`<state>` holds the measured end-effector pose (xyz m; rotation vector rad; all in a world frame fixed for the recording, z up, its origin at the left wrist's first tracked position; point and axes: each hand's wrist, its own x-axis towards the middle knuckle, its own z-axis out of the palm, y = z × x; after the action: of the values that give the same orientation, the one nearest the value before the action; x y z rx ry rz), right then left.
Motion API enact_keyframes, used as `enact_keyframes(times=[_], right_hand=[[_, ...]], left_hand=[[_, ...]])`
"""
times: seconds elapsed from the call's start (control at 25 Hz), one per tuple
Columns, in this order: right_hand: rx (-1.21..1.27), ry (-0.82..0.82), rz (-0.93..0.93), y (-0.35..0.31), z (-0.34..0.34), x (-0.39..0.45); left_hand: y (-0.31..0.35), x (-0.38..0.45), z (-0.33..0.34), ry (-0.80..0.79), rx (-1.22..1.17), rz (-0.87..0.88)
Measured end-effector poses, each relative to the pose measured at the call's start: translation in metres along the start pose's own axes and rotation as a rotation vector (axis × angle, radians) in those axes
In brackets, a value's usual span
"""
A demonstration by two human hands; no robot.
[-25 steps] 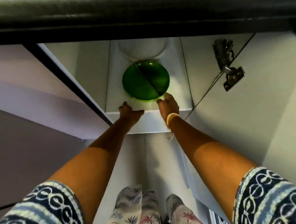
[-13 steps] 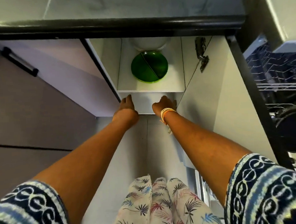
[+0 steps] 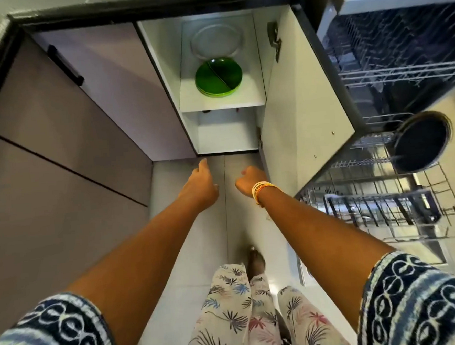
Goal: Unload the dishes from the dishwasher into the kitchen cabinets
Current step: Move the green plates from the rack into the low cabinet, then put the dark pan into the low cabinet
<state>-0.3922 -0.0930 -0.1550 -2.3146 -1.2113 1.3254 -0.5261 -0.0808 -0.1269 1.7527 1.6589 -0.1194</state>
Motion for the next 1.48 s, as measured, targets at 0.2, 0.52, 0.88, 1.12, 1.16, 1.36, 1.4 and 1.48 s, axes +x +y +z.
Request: enact_keyframes(times=[0.2, 0.52, 0.88, 1.12, 1.16, 1.36, 1.4, 1.48], right_hand=[[-0.059, -0.012, 0.015, 0.069, 0.006, -0.048], [-0.068, 0.06, 0.074, 0.166, -0.047, -0.063], [0.05, 0.155, 0.156, 0.264, -0.153, -0.005], [0.085, 0.163, 0.197, 0.32, -0.225, 0.049], [0.074, 0.16, 0.195, 0.324, -0.233, 0.055], [0.115, 0.22, 0.186, 0.371, -0.282, 0.102], [0.115, 0.26, 0.179, 0.383, -0.291, 0.112], [0.088, 0.4, 0.171, 0.406, -0.305, 0.134]], left_hand=[[-0.004, -0.062, 0.045, -0.112, 0.074, 0.041], [0.078, -0.079, 0.111, -0.244, 0.163, 0.156], [0.212, -0.039, 0.186, -0.313, 0.121, 0.193], [0.315, 0.008, 0.223, -0.255, 0.164, 0.251], [0.323, 0.016, 0.228, -0.245, 0.144, 0.241], [0.365, 0.064, 0.267, -0.211, -0.009, 0.214], [0.373, 0.074, 0.274, -0.193, -0.032, 0.219], [0.386, 0.096, 0.291, -0.185, -0.02, 0.252]])
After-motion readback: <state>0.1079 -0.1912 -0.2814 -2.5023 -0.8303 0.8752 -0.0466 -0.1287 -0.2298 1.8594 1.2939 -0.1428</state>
